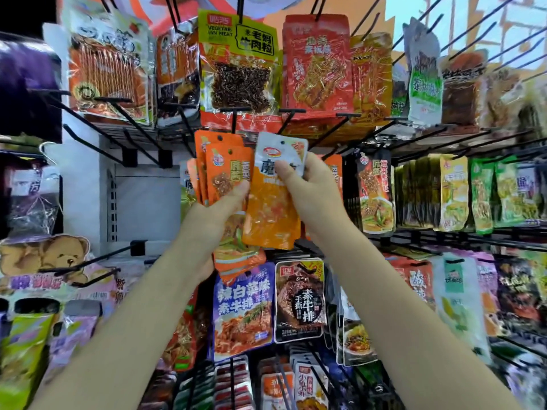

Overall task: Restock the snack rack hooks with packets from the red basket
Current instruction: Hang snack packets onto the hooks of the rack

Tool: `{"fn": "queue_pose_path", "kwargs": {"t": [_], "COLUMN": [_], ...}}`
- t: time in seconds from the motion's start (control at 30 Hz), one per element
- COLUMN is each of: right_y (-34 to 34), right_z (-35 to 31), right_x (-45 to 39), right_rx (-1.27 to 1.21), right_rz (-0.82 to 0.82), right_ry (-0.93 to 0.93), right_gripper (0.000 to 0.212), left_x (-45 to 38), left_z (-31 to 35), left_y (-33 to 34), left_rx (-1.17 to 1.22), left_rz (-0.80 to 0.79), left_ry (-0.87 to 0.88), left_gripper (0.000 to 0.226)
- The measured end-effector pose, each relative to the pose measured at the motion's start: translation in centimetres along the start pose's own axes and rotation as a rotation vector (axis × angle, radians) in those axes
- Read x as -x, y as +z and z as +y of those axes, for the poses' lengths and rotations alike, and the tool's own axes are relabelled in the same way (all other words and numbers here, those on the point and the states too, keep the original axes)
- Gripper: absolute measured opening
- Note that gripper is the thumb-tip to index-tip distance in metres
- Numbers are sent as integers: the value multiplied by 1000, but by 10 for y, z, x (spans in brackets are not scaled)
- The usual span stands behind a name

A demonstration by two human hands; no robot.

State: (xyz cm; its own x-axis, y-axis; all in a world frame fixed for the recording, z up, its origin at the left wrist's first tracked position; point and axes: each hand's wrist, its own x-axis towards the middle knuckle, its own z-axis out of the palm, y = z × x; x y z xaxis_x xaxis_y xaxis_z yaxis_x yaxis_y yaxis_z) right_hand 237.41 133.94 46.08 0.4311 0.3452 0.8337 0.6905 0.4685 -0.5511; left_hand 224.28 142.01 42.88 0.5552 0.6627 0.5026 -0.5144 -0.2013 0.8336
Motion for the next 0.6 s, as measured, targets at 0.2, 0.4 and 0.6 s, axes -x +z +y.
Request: {"fn": "queue_pose_path", "kwargs": {"t": [0.2, 0.4, 0.6], "right_y": [-25, -19, -17], "right_z": [8, 4, 14], "right_x": [-5, -16, -21], "right_rx": [-95, 69, 212], "right_rz": [21, 23, -7], "right_ry": [-65, -128, -36], "right_gripper": [47, 27, 32], "left_x": [-2, 2, 2], "left_z": [4, 3, 3], "left_y": [-14, -13, -14], "left_rx": [80, 69, 50], "left_rz": [-50, -65, -49], "left_ry": [15, 70, 92], "left_gripper": [29, 29, 29]}}
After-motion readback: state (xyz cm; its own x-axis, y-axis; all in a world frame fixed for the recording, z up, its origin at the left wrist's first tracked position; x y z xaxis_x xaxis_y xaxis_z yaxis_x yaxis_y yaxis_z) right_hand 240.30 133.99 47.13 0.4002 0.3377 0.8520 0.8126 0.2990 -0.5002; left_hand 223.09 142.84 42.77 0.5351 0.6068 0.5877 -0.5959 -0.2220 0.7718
